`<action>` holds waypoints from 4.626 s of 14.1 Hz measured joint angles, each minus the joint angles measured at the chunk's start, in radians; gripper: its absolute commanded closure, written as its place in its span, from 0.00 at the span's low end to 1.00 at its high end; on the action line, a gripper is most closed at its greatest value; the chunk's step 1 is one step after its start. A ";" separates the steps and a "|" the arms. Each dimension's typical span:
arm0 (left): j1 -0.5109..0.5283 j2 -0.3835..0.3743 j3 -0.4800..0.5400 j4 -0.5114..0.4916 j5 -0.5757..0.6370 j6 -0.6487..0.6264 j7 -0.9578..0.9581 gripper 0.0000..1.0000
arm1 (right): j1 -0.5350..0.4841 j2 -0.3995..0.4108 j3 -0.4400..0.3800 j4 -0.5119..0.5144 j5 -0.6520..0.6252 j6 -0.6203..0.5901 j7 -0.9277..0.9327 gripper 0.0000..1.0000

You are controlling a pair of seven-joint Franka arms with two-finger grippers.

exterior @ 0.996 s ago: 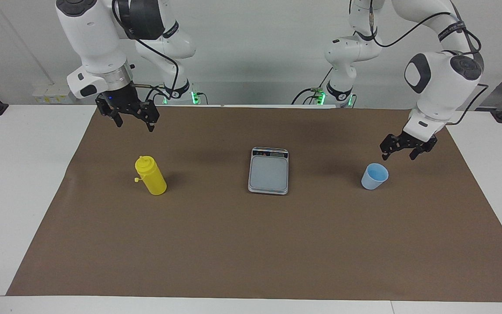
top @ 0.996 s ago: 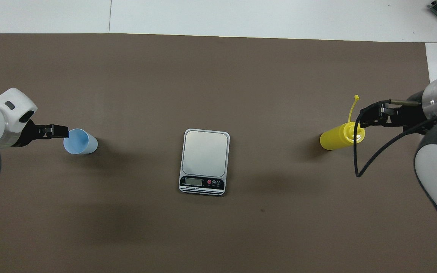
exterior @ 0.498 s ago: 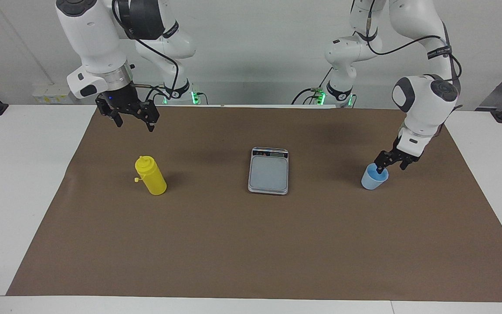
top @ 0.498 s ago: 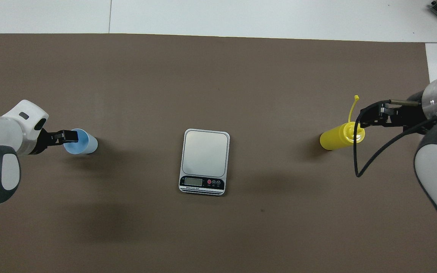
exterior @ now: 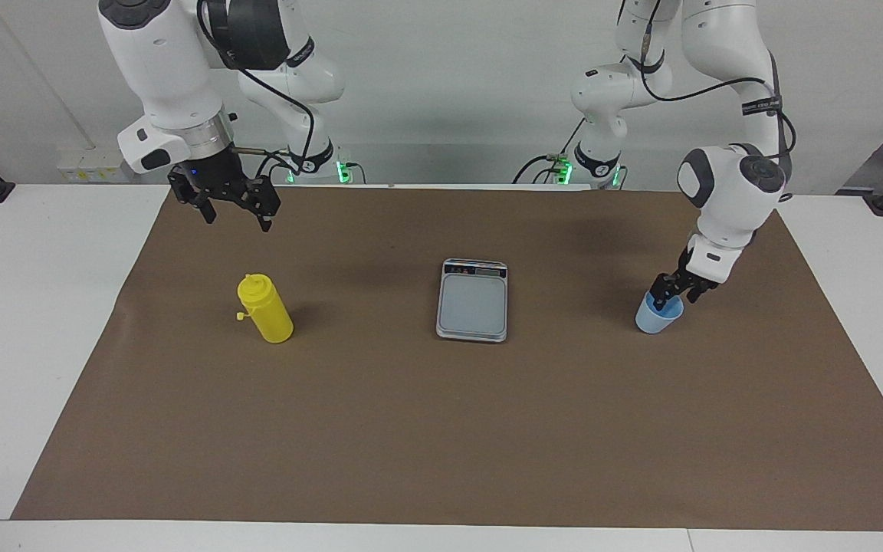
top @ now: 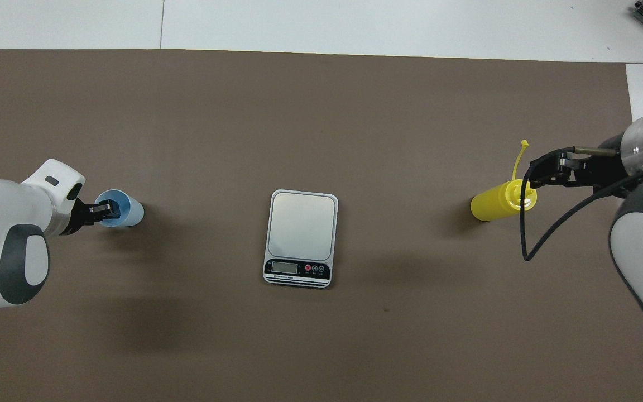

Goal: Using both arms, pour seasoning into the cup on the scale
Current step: 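Carry the blue cup with the left gripper onto the scale, then lower the cup onto the scale and open the left gripper, then withdraw the left gripper while the right gripper opens and lifts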

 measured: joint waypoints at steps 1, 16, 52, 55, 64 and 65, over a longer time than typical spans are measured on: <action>0.000 0.000 -0.001 0.000 0.000 0.000 0.002 1.00 | 0.000 0.000 0.000 0.000 0.000 0.000 0.000 0.00; -0.189 -0.003 -0.022 0.467 -0.023 -0.452 -0.053 1.00 | 0.000 0.000 0.000 0.000 0.000 0.000 0.000 0.00; -0.632 0.157 -0.022 0.362 0.086 -0.135 -0.542 0.00 | 0.000 0.000 0.000 0.000 0.000 0.000 0.000 0.00; -0.629 0.148 -0.008 0.459 0.090 -0.266 -0.533 0.00 | 0.003 0.000 0.000 0.000 0.000 0.000 0.000 0.00; -0.418 -0.017 0.011 0.555 0.088 -0.564 -0.195 0.00 | -0.050 0.001 -0.010 -0.001 0.022 -0.003 0.031 0.00; -0.385 -0.035 0.013 0.555 0.085 -0.595 -0.141 0.00 | -0.068 0.003 -0.012 -0.002 0.048 0.009 0.081 0.00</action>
